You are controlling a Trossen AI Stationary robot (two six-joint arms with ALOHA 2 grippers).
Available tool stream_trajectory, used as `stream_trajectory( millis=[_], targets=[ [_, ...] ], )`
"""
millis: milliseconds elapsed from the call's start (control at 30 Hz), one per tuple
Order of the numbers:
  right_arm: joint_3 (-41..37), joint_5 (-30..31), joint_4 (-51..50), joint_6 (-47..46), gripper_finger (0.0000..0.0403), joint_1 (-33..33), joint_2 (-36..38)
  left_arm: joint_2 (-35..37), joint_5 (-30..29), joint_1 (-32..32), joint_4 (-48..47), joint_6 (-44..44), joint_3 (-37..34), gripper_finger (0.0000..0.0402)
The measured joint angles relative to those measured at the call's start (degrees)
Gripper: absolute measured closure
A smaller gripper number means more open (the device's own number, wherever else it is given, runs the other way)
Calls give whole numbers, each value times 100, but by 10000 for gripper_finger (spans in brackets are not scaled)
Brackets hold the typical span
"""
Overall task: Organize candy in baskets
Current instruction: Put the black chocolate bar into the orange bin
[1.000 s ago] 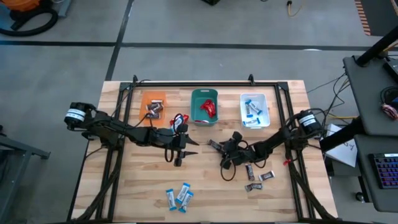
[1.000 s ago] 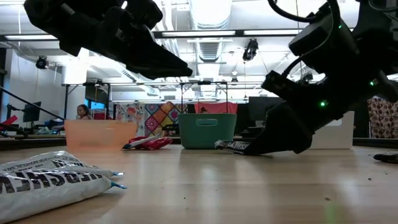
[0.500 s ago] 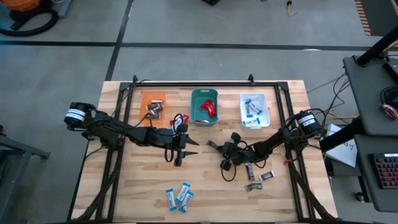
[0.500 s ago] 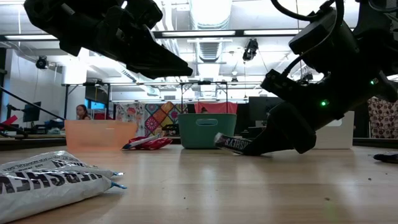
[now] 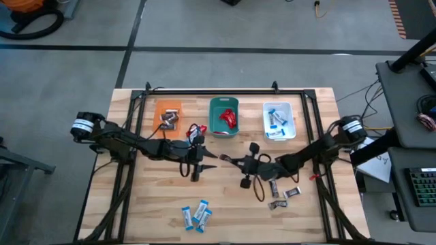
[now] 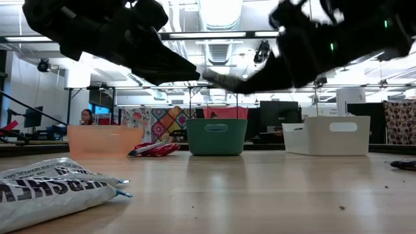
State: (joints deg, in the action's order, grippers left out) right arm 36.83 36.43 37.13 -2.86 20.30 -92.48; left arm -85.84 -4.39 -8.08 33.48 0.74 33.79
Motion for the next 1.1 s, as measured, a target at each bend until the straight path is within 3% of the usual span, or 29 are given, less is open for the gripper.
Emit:
stream_trajectory(
  millis=[133, 200, 333, 533, 767, 900, 1100],
  targets=[
    [205, 109, 7, 444, 376, 84, 134, 2, -952, 5, 254, -358, -159, 240],
    [343, 107, 74, 747, 376, 109, 139, -2, -1048, 11, 427, -490, -235, 240],
    [618, 108, 101, 1322, 376, 106, 56, -33, -189, 7, 1051, -488, -254, 240],
    [938, 113, 88, 1705, 376, 94, -180, -33, 618, 3, 1576, -426, -255, 240],
    [974, 117, 75, 1701, 376, 93, -237, -33, 528, 2, 1644, -426, -255, 248],
    [974, 115, 88, 1651, 365, 75, -237, -35, 369, 2, 1589, -421, -254, 284],
    [972, 185, 91, 1526, 322, 5, -237, -33, 9, 14, 1369, -397, -254, 385]
  ],
)
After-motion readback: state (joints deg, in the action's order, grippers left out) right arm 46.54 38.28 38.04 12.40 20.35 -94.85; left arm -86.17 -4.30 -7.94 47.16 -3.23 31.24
